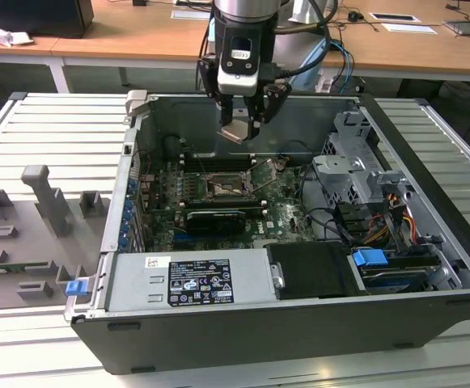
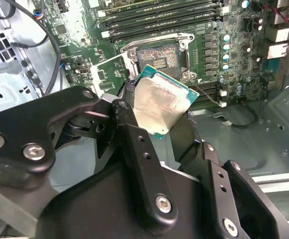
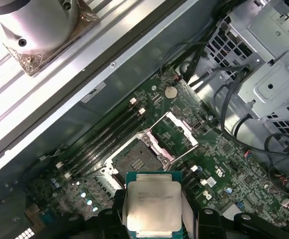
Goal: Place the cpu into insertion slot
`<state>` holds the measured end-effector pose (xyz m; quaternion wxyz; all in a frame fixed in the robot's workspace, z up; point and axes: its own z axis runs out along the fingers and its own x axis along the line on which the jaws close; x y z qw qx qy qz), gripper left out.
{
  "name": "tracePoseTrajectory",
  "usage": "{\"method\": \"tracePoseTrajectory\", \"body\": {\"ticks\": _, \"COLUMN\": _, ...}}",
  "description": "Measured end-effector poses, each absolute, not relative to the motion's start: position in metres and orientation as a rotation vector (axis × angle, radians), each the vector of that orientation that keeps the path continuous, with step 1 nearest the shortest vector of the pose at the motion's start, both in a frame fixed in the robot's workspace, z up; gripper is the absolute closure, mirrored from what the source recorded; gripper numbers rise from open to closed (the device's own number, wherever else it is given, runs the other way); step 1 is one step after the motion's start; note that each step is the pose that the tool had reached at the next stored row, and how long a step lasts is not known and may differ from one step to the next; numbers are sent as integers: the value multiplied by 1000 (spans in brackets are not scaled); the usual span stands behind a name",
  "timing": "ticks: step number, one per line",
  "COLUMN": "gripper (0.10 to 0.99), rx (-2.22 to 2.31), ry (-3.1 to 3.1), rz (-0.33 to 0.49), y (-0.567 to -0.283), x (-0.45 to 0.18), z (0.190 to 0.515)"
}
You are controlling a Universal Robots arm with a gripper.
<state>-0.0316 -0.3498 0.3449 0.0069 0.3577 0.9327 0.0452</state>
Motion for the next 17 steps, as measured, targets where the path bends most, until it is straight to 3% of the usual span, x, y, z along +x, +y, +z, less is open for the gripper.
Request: {"method": "tracePoseTrajectory", "body": {"ticks": 17, "gripper": 557, "rx": 1296, "ry": 2837, "rz": 138, "y": -350, "x": -32, "z": 340}}
